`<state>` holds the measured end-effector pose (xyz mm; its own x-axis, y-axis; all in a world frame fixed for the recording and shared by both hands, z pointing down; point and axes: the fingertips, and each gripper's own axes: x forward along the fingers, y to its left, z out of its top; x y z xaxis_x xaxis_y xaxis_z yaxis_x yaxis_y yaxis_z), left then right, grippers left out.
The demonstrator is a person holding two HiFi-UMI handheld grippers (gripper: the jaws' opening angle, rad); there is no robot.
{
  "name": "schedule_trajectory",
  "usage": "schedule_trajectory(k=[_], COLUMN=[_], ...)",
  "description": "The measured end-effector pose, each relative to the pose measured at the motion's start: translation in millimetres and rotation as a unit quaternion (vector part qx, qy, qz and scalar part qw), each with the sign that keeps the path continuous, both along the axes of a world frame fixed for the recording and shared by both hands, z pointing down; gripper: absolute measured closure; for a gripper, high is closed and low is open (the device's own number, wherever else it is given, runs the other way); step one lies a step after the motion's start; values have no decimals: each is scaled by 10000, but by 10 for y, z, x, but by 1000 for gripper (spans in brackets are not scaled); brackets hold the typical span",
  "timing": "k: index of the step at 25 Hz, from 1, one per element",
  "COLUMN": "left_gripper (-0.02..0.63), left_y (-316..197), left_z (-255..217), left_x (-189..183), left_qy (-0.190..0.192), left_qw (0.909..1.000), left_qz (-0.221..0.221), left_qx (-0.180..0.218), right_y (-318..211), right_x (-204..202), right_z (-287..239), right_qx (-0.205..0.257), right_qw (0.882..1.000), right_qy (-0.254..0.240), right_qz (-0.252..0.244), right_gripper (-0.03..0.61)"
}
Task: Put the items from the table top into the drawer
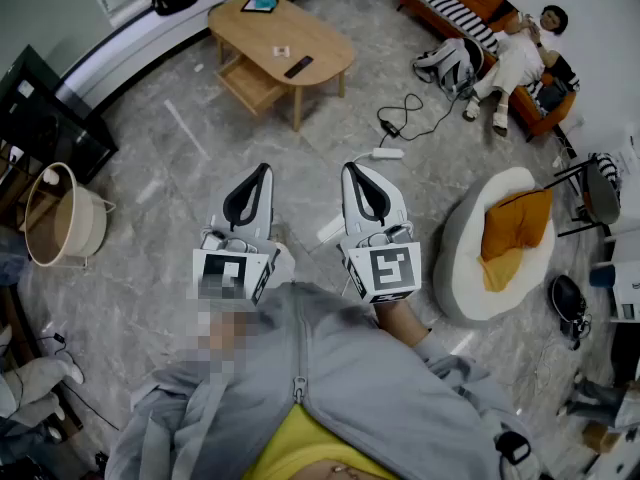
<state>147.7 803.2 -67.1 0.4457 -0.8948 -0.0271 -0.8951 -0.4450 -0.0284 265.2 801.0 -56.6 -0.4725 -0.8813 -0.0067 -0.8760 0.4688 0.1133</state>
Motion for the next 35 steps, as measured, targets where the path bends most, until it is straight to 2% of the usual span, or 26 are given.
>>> schedule_trajectory(k=[7, 14, 22, 27, 35], left_gripper=[621, 621, 621, 621, 621], left_y=[-672, -1788, -3045, -3573, -4113], left_z=[149, 186, 297, 420, 565], left_x=[-139, -504, -978, -1149, -1297], left_qy=[50, 60, 33, 31, 217], left_qw=[9999, 9996, 9986, 9980, 9974], left_qz=[117, 273, 519, 625, 596], left_qx=[-53, -3, -25, -112, -340], right_y=[-687, -1850, -3062, -3523, -4071], right_x=[-200, -603, -1020, -1193, -1283], right_z=[162, 320, 463, 562, 682], right_qx=[-146, -247, -430, -547, -731], right_qw=[9998, 9996, 9990, 9982, 9968], right_qy=[-85, -20, 14, 23, 110], right_qz=[-105, -109, 139, 248, 300], right_gripper=[578, 575, 569, 558, 534])
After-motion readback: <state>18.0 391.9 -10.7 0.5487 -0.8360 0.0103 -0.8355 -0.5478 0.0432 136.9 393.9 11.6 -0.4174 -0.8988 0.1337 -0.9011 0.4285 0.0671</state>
